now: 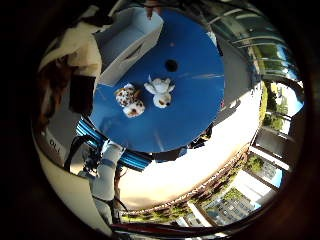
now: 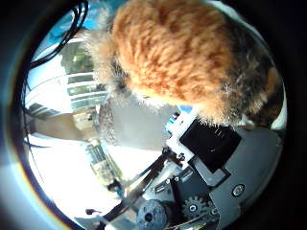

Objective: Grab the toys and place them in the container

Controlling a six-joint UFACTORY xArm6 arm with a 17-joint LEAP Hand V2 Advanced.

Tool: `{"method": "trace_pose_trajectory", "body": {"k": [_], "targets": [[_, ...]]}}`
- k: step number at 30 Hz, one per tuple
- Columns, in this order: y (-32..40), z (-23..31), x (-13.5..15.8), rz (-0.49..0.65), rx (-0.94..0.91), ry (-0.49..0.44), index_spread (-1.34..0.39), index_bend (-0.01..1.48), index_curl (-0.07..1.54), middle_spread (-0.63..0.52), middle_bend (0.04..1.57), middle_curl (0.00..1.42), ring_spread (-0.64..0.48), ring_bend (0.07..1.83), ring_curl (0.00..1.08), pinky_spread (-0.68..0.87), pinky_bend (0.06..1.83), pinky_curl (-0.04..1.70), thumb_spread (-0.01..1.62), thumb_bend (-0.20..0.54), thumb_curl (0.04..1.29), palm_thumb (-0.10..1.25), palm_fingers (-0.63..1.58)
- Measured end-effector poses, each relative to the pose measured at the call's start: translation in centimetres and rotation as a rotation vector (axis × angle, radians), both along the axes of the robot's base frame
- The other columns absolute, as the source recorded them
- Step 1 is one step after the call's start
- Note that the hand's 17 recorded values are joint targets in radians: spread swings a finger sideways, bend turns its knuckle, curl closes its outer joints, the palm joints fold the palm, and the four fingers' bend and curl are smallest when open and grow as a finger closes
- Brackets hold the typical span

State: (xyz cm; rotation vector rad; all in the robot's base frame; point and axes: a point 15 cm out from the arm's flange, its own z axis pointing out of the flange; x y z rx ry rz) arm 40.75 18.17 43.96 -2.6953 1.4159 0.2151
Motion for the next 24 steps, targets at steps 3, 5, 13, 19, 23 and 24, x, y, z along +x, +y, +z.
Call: {"method": "trace_pose_trajectory", "body": {"k": [3, 5, 13, 19, 23, 24], "targets": [[3.9, -3.1, 1.6, 0.014, -0.006, 0.006, -1.08, 0.91, -0.02, -0.25, 1.18, 1.16, -0.14, 1.42, 0.89, 0.14, 1.53, 0.91, 1.00, -0.018, 0.91, 0.94, 0.85], [6.0, -4.5, 2.8, 0.009, -0.003, -0.008, -1.09, 0.93, -0.02, -0.25, 1.18, 1.16, -0.14, 1.42, 0.89, 0.14, 1.53, 0.91, 0.99, -0.032, 0.91, 0.91, 0.85], [9.1, -12.2, 3.6, 0.031, -0.068, 0.092, -0.86, 1.03, 0.03, -0.20, 0.97, 1.05, -0.02, 1.28, 0.79, 0.20, 1.35, 0.88, 1.09, -0.046, 0.78, 0.77, 0.70], [8.6, -13.0, 2.4, 0.122, -0.078, 0.150, -0.53, 0.79, 0.04, -0.05, 0.34, 0.72, 0.16, 0.69, 0.56, 0.32, 1.03, 0.73, 1.11, -0.045, 0.64, 0.70, -0.37], [9.3, -12.8, 2.5, 0.171, -0.018, 0.147, -0.50, 0.62, 0.04, -0.01, 0.19, 0.61, 0.22, 0.54, 0.44, 0.37, 0.88, 0.62, 1.11, -0.040, 0.59, 0.68, -0.28], [9.8, -12.5, 2.8, 0.179, 0.012, 0.134, -0.49, 0.56, 0.04, 0.00, 0.15, 0.57, 0.23, 0.50, 0.41, 0.38, 0.85, 0.59, 1.11, -0.037, 0.57, 0.68, -0.25]]}}
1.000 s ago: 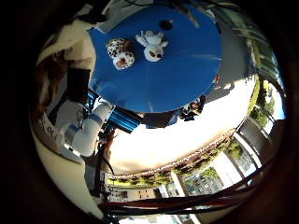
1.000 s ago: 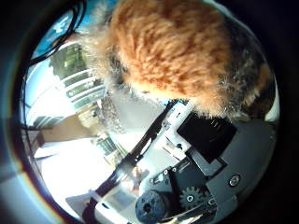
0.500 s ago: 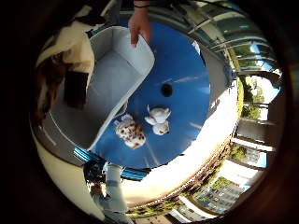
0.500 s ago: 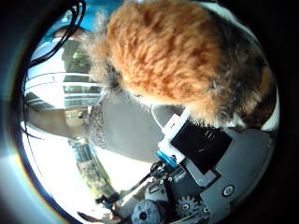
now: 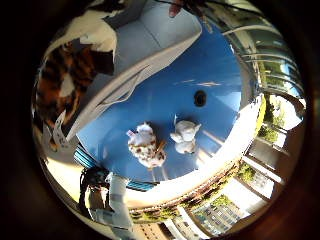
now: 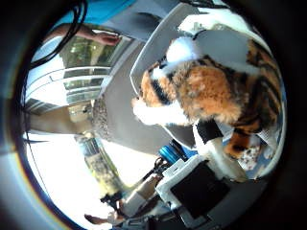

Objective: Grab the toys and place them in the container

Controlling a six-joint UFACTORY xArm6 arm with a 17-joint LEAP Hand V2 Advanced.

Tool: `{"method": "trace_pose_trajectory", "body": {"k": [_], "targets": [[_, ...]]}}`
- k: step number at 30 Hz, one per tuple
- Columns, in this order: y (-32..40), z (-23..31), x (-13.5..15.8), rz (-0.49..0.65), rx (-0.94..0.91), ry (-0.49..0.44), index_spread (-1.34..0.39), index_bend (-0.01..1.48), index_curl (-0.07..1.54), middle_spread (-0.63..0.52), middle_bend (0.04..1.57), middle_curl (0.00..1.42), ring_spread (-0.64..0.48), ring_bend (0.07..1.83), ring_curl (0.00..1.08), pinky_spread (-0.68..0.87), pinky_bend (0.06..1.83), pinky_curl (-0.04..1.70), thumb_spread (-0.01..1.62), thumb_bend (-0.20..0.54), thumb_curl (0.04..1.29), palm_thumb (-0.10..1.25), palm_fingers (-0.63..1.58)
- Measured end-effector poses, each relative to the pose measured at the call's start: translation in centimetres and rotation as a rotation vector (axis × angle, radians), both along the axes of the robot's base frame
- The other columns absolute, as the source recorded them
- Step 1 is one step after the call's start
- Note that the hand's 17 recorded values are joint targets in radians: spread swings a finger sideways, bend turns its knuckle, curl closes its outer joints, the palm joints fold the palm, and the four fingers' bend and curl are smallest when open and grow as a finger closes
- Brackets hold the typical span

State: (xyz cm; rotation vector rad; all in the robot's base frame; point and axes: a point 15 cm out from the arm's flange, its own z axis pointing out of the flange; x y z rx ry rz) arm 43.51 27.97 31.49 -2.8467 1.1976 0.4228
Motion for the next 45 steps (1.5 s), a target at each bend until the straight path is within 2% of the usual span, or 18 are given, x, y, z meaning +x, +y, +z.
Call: {"method": "trace_pose_trajectory", "body": {"k": [3, 7, 13, 16, 19, 25, 28, 32, 35, 40, 45], "targets": [[0.9, 1.9, 1.0, -0.019, 0.094, -0.040, -0.47, 0.45, 0.06, 0.03, 0.12, 0.48, 0.25, 0.43, 0.37, 0.41, 0.76, 0.52, 1.11, -0.031, 0.53, 0.69, -0.16], [1.9, 3.7, 2.3, -0.032, 0.144, -0.121, -0.46, 0.39, 0.08, 0.04, 0.12, 0.43, 0.24, 0.41, 0.36, 0.42, 0.73, 0.49, 1.11, -0.032, 0.50, 0.68, -0.09], [0.3, 5.2, 3.2, -0.053, 0.167, -0.151, -0.44, 0.30, 0.14, 0.04, 0.13, 0.35, 0.23, 0.38, 0.34, 0.43, 0.69, 0.44, 1.10, -0.027, 0.47, 0.70, -0.05], [-3.3, 7.7, 4.3, -0.096, 0.181, -0.196, -0.43, 0.27, 0.16, 0.04, 0.14, 0.33, 0.23, 0.36, 0.34, 0.43, 0.67, 0.42, 1.10, -0.029, 0.46, 0.70, -0.04], [-8.1, 9.4, 4.3, -0.146, 0.163, -0.199, -0.42, 0.26, 0.19, 0.04, 0.15, 0.32, 0.23, 0.36, 0.33, 0.43, 0.66, 0.40, 1.10, -0.029, 0.45, 0.71, -0.01], [-21.5, 8.9, 4.7, -0.288, -0.015, -0.177, -0.34, 0.19, 0.21, 0.04, 0.18, 0.32, 0.23, 0.37, 0.33, 0.44, 0.62, 0.37, 1.10, -0.036, 0.44, 0.69, 0.06], [-27.5, 8.4, 4.9, -0.372, -0.090, -0.176, -0.24, 0.15, 0.21, 0.05, 0.19, 0.32, 0.24, 0.40, 0.33, 0.44, 0.62, 0.35, 1.10, -0.040, 0.43, 0.66, 0.10], [-31.4, 4.5, 4.0, -0.446, -0.119, -0.106, -0.12, 0.15, 0.21, 0.07, 0.18, 0.33, 0.24, 0.43, 0.34, 0.43, 0.63, 0.34, 1.11, -0.036, 0.41, 0.63, 0.12], [-33.3, 0.5, 4.4, -0.486, -0.128, -0.100, -0.08, 0.15, 0.22, 0.08, 0.18, 0.33, 0.25, 0.44, 0.34, 0.43, 0.63, 0.34, 1.11, -0.034, 0.41, 0.62, 0.12], [-35.2, -7.7, 3.3, -0.490, -0.189, -0.084, -0.05, 0.15, 0.22, 0.08, 0.18, 0.33, 0.25, 0.44, 0.34, 0.42, 0.64, 0.33, 1.11, -0.031, 0.40, 0.61, 0.13], [-35.5, -13.3, 2.1, -0.486, -0.210, -0.052, -0.03, 0.15, 0.22, 0.09, 0.19, 0.34, 0.25, 0.46, 0.34, 0.42, 0.66, 0.32, 1.11, -0.031, 0.40, 0.61, 0.14]]}}
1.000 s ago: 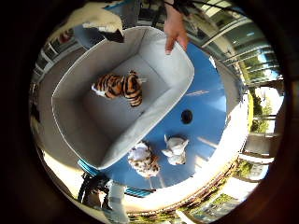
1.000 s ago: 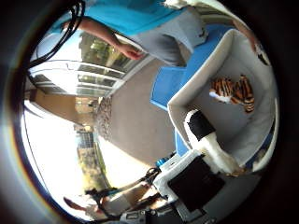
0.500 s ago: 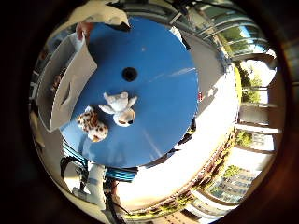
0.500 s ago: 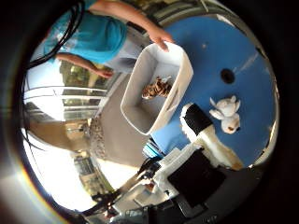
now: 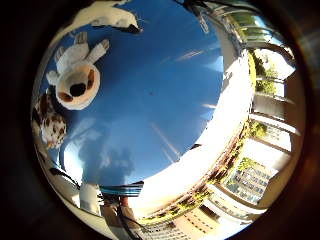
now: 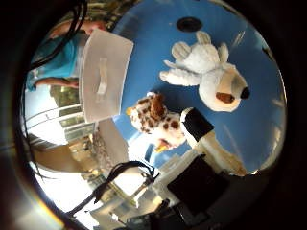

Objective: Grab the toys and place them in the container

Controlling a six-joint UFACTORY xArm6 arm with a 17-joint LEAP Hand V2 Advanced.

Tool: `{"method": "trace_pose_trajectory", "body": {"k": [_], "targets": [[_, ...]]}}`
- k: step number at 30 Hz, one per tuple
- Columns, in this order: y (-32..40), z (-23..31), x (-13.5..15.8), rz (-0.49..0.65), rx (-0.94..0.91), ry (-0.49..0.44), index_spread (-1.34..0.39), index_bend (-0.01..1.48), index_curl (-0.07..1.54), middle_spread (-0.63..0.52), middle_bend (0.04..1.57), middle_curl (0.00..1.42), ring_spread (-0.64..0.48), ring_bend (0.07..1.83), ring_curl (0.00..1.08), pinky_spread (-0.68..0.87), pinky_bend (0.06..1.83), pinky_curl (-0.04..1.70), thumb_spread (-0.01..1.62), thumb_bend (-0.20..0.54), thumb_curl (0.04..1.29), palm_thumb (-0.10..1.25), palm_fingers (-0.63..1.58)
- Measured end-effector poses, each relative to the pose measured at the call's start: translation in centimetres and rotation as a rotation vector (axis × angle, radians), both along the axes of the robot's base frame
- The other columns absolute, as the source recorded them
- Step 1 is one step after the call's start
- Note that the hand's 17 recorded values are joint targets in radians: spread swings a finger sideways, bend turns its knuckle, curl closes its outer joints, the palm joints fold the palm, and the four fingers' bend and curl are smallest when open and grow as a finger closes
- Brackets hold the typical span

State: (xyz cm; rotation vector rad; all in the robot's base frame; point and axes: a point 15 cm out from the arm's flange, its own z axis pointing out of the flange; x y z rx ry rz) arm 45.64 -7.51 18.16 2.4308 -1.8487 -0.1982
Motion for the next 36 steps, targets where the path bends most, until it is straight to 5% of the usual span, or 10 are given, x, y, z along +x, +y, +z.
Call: {"method": "trace_pose_trajectory", "body": {"k": [7, 12, 15, 18, 24, 30, 36], "targets": [[1.4, -3.5, -0.5, 0.032, -0.010, 0.076, 0.02, 0.16, 0.22, 0.07, 0.23, 0.35, 0.26, 0.52, 0.34, 0.41, 0.65, 0.29, 1.11, -0.026, 0.39, 0.61, 0.28], [0.3, -3.7, -1.3, 0.079, -0.124, 0.128, -0.07, 0.20, 0.23, -0.02, 0.43, 0.43, 0.24, 0.69, 0.37, 0.42, 0.70, 0.26, 1.08, -0.011, 0.41, 0.69, 0.82], [-0.6, -3.5, -1.9, 0.117, -0.225, 0.170, -0.17, 0.11, 0.18, -0.07, 0.61, 0.52, 0.18, 0.89, 0.44, 0.41, 0.89, 0.32, 1.06, 0.001, 0.43, 0.78, 1.12], [-0.5, -3.4, -1.9, 0.119, -0.242, 0.175, -0.28, 0.16, 0.13, -0.12, 0.79, 0.64, 0.10, 1.14, 0.57, 0.39, 1.03, 0.42, 1.02, 0.004, 0.48, 0.87, 1.09], [-2.2, -0.2, -2.3, 0.060, -0.235, 0.133, -0.49, 0.31, 0.08, -0.19, 0.99, 0.81, 0.00, 1.28, 0.68, 0.31, 1.33, 0.58, 1.02, 0.053, 0.59, 1.03, 1.11], [-2.1, 5.4, -8.2, 0.051, -0.224, 0.279, -0.65, 0.47, 0.04, -0.22, 1.06, 0.92, -0.06, 1.34, 0.73, 0.25, 1.43, 0.67, 1.04, 0.034, 0.66, 1.04, 1.04], [-0.2, 15.1, -12.8, 0.085, -0.152, 0.277, -0.78, 0.61, 0.00, -0.24, 1.08, 1.00, -0.08, 1.37, 0.77, 0.21, 1.48, 0.73, 1.05, 0.008, 0.73, 1.03, 0.99]]}}
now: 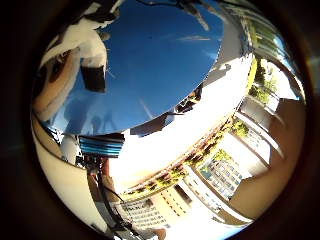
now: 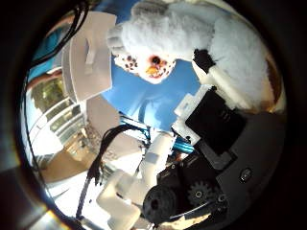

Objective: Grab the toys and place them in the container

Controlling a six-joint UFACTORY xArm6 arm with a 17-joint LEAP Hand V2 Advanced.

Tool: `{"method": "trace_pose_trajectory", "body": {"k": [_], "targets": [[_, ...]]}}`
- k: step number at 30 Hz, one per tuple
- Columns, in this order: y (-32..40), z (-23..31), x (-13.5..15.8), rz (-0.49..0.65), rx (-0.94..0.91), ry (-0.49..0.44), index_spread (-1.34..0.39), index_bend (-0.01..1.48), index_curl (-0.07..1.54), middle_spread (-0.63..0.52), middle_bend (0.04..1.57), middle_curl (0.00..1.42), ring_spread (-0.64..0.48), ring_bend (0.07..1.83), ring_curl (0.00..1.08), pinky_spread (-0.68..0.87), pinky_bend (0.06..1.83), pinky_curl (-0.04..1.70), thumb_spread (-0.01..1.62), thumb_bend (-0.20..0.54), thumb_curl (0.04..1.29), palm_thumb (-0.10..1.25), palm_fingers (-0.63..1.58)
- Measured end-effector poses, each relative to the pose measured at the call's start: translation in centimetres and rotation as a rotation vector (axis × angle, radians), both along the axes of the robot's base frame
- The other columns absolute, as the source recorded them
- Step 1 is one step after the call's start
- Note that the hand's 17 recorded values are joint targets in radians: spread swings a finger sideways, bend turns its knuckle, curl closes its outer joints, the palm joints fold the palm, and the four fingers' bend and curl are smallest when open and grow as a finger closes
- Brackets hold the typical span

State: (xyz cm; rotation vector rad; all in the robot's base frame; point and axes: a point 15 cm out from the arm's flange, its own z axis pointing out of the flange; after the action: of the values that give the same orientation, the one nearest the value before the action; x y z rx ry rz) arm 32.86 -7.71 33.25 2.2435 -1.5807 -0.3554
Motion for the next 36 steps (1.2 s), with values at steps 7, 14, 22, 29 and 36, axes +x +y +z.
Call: {"method": "trace_pose_trajectory", "body": {"k": [7, 14, 22, 29, 36], "targets": [[5.1, 11.8, -2.6, 0.082, 0.124, -0.069, -0.90, 0.74, -0.02, -0.25, 1.11, 1.06, -0.10, 1.40, 0.80, 0.17, 1.51, 0.78, 1.05, -0.010, 0.79, 1.01, 0.94], [14.9, 15.7, -1.2, 0.204, 0.287, -0.205, -0.99, 0.83, -0.02, -0.26, 1.13, 1.11, -0.11, 1.43, 0.81, 0.15, 1.53, 0.82, 1.05, -0.008, 0.85, 1.00, 0.91], [27.6, 13.5, 6.3, 0.196, 0.413, -0.387, -1.05, 0.89, -0.02, -0.26, 1.15, 1.14, -0.11, 1.45, 0.82, 0.14, 1.54, 0.84, 1.05, -0.010, 0.91, 0.98, 0.89], [35.1, 7.7, 12.3, 0.158, 0.442, -0.442, -1.09, 0.93, -0.02, -0.26, 1.15, 1.16, -0.11, 1.46, 0.82, 0.14, 1.54, 0.86, 1.03, -0.019, 0.95, 0.95, 0.88], [39.2, 0.2, 14.7, 0.146, 0.427, -0.389, -1.02, 1.01, 0.01, -0.25, 1.11, 1.13, -0.07, 1.42, 0.79, 0.15, 1.44, 0.86, 1.05, -0.046, 0.89, 0.79, 0.85]]}}
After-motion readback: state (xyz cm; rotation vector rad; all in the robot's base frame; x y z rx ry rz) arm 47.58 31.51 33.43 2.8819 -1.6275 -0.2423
